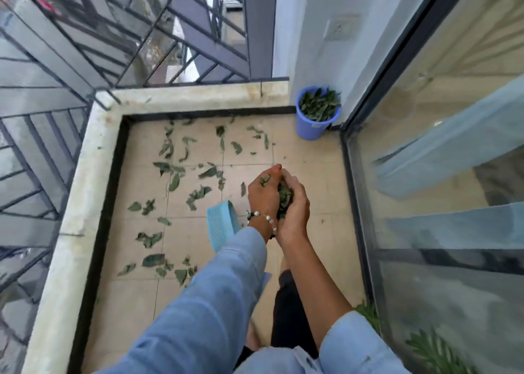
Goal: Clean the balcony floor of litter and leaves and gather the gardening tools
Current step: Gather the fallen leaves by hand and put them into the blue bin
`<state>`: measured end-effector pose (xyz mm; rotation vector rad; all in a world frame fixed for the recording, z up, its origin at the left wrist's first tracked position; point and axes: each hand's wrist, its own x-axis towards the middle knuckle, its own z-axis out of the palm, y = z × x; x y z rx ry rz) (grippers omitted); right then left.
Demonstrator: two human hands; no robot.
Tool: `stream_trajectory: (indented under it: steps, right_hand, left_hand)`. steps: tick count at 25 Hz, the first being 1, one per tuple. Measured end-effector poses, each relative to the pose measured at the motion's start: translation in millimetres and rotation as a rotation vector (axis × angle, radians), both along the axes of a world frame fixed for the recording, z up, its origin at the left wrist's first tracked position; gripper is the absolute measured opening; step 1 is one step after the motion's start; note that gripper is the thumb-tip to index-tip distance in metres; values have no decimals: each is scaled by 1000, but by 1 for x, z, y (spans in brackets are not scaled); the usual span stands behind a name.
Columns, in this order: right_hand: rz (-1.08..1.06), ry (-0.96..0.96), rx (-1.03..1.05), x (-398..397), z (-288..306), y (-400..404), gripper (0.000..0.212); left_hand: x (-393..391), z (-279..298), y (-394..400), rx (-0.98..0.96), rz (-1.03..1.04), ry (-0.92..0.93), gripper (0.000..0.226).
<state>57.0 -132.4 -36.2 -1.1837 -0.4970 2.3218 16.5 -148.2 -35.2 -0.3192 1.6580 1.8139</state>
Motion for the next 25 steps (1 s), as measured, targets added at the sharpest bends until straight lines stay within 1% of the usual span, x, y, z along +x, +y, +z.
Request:
stream_trajectory:
  steps: [2,3,4,6,7,8,9,10,11,12,13,14,15,17,19,20,21,23,25]
  right_hand:
    - [23,-78,152,-7,6,30,25]
    - [42,-114,218,-17,7,60,23]
    - [85,-144,252,-22,9,73,22]
    - [192,-235,325,-40,13,124,24]
    - [222,-230,349,-54,14,153,29]
    - [219,-181,349,-67,14,179,30]
    - [215,-150,340,-80,12,203,32]
    - [223,-131,328,-93,11,225,33]
    - [232,-137,332,-105,11,241,33]
    - [229,-149,323,-117,7,257,31]
    - [222,-166,316,-130,1,272,28]
    - [210,-179,309,-142,-4,285,24]
    - [196,-206,308,-155,-11,299,20]
    - [143,-259,277,-187,-38,338,17]
    - [84,-295,187,-216,-68,377,21]
    - [66,-304,137,-232,-85,399,23]
    - [55,-326,85,-244,-104,420,24]
    - [41,-367,31,-261,-138,454,24]
    - [51,-453,50,-278,-184,489,22]
  left_hand:
    - [-9,10,35,-18,-104,9,14]
    - [-17,5,62,-40,-136,-20,16]
    - [-20,5,76,-47,-142,-45,22]
    - [-31,-11,116,-93,-153,-210,46]
    - [-45,-16,145,-91,-132,-307,59]
    - [-61,-11,169,-97,-142,-313,65]
    - [-77,1,187,-52,-150,-315,63]
    - [-90,10,206,26,-148,-266,56]
    - [-106,17,224,74,-96,-220,48]
    - [-122,24,246,95,-104,-167,44]
    - [-137,16,260,67,-82,-94,43]
    - [-151,17,279,115,-37,-156,44]
    - [-162,5,290,161,9,-224,44]
    - [-196,-22,327,119,17,-289,43]
    - [-231,-44,360,107,-23,-381,44]
    - [-248,-57,377,86,-51,-405,39]
    - [-262,-72,391,59,-74,-412,32]
    - [-284,-94,414,-71,-169,-372,19]
    - [-308,-130,436,-199,-230,-338,18]
